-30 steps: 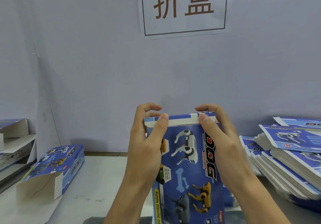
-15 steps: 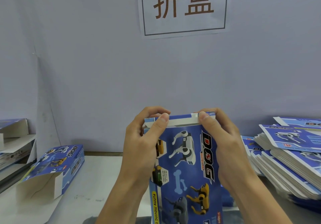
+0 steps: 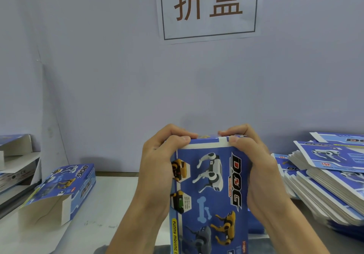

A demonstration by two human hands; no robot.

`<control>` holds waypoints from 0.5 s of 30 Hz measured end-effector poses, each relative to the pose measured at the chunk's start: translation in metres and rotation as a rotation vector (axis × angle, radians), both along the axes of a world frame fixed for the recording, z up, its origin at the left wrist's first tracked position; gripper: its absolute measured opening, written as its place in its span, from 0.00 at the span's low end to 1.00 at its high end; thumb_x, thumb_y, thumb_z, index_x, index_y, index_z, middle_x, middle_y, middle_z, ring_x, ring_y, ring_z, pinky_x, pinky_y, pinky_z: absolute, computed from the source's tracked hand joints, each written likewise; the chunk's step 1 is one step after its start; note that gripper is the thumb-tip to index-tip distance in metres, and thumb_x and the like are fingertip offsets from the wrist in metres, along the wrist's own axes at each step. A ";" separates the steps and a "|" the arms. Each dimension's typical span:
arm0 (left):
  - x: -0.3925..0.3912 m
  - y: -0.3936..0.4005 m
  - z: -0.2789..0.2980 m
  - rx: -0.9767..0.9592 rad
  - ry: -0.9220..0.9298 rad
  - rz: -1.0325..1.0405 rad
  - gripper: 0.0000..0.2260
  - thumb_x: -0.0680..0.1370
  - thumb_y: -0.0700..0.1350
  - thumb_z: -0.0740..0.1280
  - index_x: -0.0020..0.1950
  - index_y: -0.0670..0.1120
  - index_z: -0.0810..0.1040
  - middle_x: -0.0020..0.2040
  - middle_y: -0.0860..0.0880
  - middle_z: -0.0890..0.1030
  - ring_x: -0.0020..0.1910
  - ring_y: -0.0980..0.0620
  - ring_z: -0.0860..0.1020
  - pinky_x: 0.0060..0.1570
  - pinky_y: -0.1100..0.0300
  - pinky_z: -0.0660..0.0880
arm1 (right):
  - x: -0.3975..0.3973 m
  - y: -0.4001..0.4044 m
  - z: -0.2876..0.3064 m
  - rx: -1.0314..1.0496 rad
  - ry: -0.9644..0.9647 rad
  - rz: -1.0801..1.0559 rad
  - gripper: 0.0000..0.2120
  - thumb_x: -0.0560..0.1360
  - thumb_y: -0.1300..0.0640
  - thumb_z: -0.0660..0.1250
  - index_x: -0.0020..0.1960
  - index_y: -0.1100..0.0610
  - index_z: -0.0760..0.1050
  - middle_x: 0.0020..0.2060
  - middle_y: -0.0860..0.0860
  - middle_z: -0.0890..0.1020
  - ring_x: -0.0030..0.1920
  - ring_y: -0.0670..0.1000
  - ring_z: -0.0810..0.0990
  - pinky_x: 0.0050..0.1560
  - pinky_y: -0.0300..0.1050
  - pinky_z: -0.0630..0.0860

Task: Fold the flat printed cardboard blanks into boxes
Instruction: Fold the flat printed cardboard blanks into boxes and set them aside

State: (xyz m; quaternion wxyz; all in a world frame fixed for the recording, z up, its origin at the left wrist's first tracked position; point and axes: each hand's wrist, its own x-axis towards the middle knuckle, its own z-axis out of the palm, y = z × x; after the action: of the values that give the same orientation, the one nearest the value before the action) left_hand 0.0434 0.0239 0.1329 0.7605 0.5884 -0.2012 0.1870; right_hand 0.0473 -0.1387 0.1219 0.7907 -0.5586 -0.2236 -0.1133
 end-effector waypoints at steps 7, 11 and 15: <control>-0.005 0.010 0.002 0.088 -0.057 -0.016 0.12 0.67 0.54 0.80 0.41 0.53 0.80 0.54 0.59 0.83 0.48 0.45 0.86 0.35 0.53 0.83 | -0.004 0.004 0.002 -0.010 -0.142 -0.004 0.09 0.68 0.47 0.75 0.47 0.47 0.82 0.61 0.42 0.80 0.53 0.55 0.85 0.40 0.46 0.83; -0.004 0.004 0.000 0.050 -0.100 0.089 0.09 0.62 0.56 0.76 0.36 0.54 0.82 0.58 0.58 0.82 0.52 0.44 0.85 0.39 0.51 0.83 | -0.002 0.005 0.003 -0.028 -0.152 -0.083 0.08 0.66 0.47 0.77 0.42 0.49 0.84 0.64 0.43 0.79 0.59 0.55 0.83 0.42 0.47 0.83; -0.003 0.003 -0.002 0.055 -0.122 0.081 0.08 0.63 0.54 0.76 0.39 0.55 0.84 0.60 0.59 0.81 0.53 0.45 0.85 0.37 0.53 0.84 | -0.002 0.008 0.003 -0.018 -0.178 -0.127 0.07 0.66 0.47 0.77 0.42 0.48 0.84 0.63 0.44 0.80 0.57 0.54 0.83 0.41 0.46 0.83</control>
State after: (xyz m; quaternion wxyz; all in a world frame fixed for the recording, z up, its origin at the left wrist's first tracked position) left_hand 0.0408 0.0273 0.1314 0.7222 0.6042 -0.2282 0.2476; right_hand 0.0448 -0.1310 0.1245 0.7540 -0.5663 -0.2580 -0.2102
